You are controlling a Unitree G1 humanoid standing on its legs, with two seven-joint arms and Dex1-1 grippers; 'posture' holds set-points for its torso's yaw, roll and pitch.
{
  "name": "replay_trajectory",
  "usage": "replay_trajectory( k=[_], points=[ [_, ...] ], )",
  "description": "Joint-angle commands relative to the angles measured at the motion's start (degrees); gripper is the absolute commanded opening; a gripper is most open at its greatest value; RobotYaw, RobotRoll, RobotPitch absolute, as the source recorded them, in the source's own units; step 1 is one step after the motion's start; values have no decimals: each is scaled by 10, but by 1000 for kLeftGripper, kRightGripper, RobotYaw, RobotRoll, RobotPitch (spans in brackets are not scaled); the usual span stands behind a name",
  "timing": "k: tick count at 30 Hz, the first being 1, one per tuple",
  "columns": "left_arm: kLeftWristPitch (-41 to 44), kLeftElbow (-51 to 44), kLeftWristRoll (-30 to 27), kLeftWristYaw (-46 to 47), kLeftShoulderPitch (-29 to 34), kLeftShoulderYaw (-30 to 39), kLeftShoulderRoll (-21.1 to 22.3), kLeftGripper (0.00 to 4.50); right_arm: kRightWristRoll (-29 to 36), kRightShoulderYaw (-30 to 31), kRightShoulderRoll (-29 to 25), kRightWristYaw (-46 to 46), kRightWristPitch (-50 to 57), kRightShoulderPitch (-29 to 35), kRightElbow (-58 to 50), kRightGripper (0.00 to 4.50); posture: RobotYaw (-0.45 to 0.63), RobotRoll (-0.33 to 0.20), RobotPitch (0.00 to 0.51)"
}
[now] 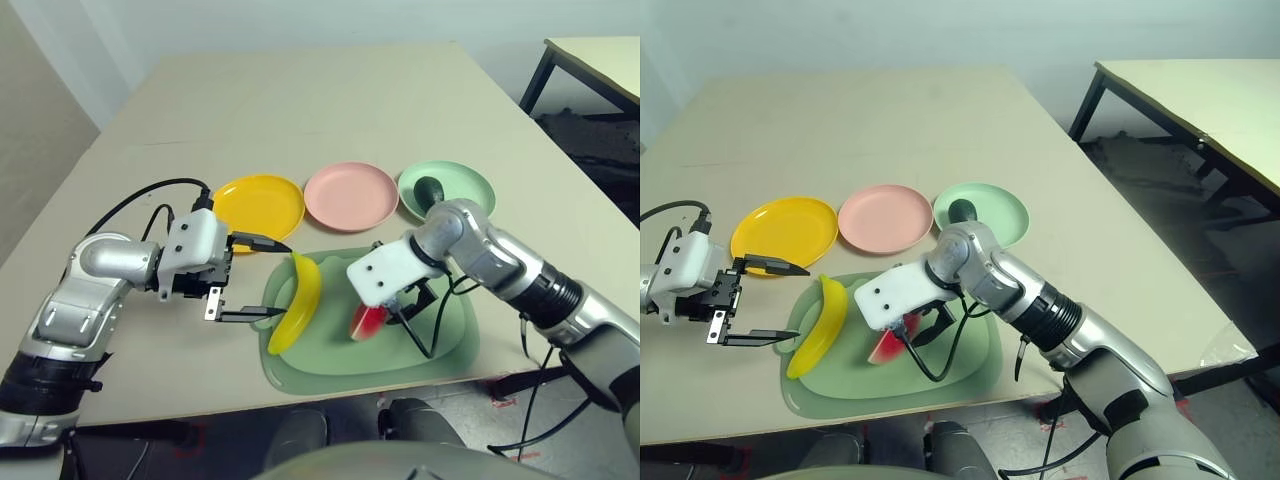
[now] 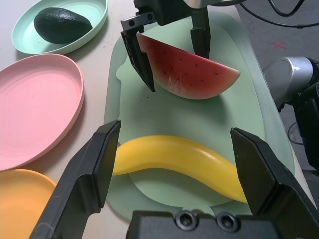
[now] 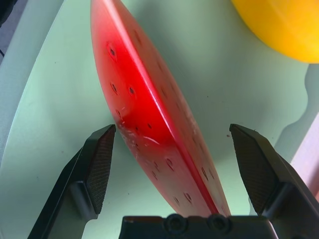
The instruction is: Place the fruits into color-matched plates.
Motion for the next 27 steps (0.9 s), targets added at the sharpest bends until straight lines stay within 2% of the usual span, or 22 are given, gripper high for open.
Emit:
replay_trajectory(
  k=[1,6,9,14,15,20,27],
  points=[
    [-4,-2,6,2,0,-9,-2,4500,-11,7,2,0,4,9,-2,4463,61,0,42],
    [-6,-2,5,3,2,-8,-1,4500,-12,9,-3,6,11,23,-9,4463,61,0,42],
    [-7,1,6,2,0,-7,0,4500,-15,11,-9,7,8,33,-14,4052,61,0,40],
    [-8,2,6,3,-4,-10,-2,4500,-22,13,-6,2,6,41,-8,2333,55,0,39],
    [-8,2,6,3,-4,-11,-2,4500,-23,12,-6,2,7,42,-8,2221,56,0,40],
    [-9,1,6,3,-4,-12,-2,4500,-22,10,-10,6,11,45,-14,2221,57,0,38],
    [5,2,-9,15,-9,-6,-14,4500,11,-21,-8,39,38,-4,-20,2221,59,0,35]
  ],
)
